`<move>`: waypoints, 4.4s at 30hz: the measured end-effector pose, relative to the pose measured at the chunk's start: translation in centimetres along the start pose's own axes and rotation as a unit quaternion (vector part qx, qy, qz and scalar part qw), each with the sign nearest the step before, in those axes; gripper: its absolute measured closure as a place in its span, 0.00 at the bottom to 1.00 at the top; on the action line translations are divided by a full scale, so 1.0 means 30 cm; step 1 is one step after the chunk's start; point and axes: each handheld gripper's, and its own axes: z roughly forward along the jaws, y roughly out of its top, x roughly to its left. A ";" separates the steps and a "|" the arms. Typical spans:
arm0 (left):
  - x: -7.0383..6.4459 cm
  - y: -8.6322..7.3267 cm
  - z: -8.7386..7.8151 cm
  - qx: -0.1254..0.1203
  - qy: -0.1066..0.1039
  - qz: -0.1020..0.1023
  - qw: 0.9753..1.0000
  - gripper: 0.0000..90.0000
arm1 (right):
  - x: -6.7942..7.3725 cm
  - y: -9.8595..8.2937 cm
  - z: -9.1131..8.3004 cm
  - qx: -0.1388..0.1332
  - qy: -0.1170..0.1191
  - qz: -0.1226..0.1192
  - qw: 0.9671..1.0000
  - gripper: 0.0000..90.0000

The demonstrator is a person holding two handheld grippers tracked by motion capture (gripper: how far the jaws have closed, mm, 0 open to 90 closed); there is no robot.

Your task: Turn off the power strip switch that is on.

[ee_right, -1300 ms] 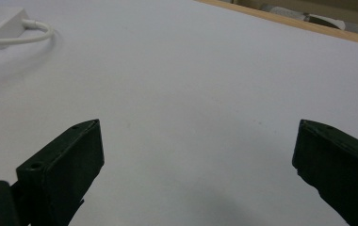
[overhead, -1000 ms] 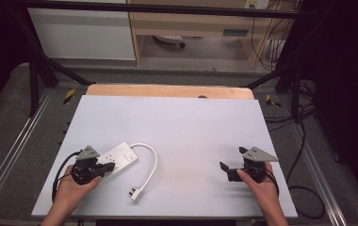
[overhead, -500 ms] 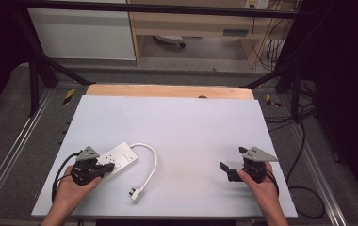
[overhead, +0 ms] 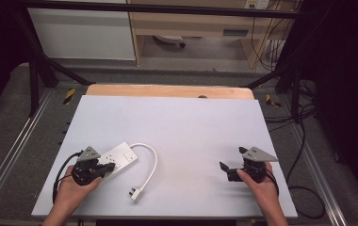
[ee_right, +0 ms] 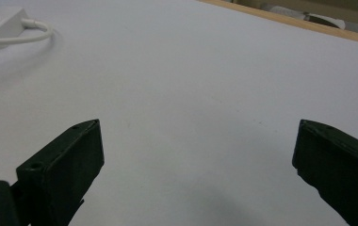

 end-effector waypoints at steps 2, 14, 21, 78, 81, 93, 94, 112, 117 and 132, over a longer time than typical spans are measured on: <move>0.001 0.003 -0.006 -0.010 0.006 0.003 1.000 1.00 | 0.000 0.000 0.000 0.000 0.000 -0.001 1.000 0.04; -0.007 0.010 -0.013 -0.037 -0.005 0.005 0.999 1.00 | 0.001 0.000 0.000 0.000 0.000 -0.001 1.000 0.04; -0.009 0.012 -0.011 -0.049 -0.017 0.004 0.999 1.00 | 0.001 0.000 0.000 0.000 0.001 -0.001 1.000 0.04; -0.061 0.129 0.050 -0.142 -0.024 -0.002 0.990 0.39 | 0.000 0.001 0.002 -0.001 0.003 -0.001 1.000 0.04; -0.067 0.132 0.049 -0.150 -0.022 0.001 0.988 0.31 | 0.000 0.001 0.002 0.000 0.003 -0.001 1.000 0.04; -0.076 0.137 0.044 -0.185 -0.002 -0.004 0.983 0.10 | -0.002 0.000 0.001 -0.001 0.002 -0.001 1.000 0.04; -0.075 0.138 0.041 -0.190 -0.001 -0.006 0.982 0.10 | -0.002 0.000 0.001 -0.001 0.002 -0.001 1.000 0.04; -0.063 0.131 -0.031 -0.239 -0.008 -0.021 0.971 0.05 | -0.005 0.001 -0.002 -0.005 0.007 0.000 1.000 0.02; -0.059 0.123 -0.076 -0.250 -0.007 -0.025 0.968 0.06 | -0.005 0.001 -0.003 -0.003 0.006 -0.001 1.000 0.02; -0.031 0.091 -0.218 -0.284 0.003 -0.034 0.958 0.05 | 0.010 0.010 -0.023 -0.016 0.009 0.001 1.000 0.02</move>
